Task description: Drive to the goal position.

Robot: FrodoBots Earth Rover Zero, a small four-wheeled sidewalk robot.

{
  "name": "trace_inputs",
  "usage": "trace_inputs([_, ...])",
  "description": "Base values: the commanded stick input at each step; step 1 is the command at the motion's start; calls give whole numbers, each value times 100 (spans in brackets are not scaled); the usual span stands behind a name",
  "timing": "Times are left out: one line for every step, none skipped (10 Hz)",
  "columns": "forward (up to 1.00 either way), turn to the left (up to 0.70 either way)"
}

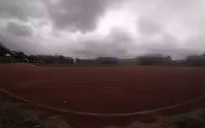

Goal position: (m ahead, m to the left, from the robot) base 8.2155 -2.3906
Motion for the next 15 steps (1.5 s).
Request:
trace_inputs([0, 0])
trace_inputs([0, 0])
trace_inputs([0, 0])
trace_inputs([0, 0])
trace_inputs([-35, 0])
trace_inputs([-55, 0])
trace_inputs([-68, 0])
trace_inputs([-58, 0])
trace_inputs([-50, 0])
trace_inputs([-50, 0])
trace_inputs([-50, 0])
trace_inputs([-39, 0])
trace_inputs([-27, 0])
trace_inputs([-50, 0])
trace_inputs([-50, 0])
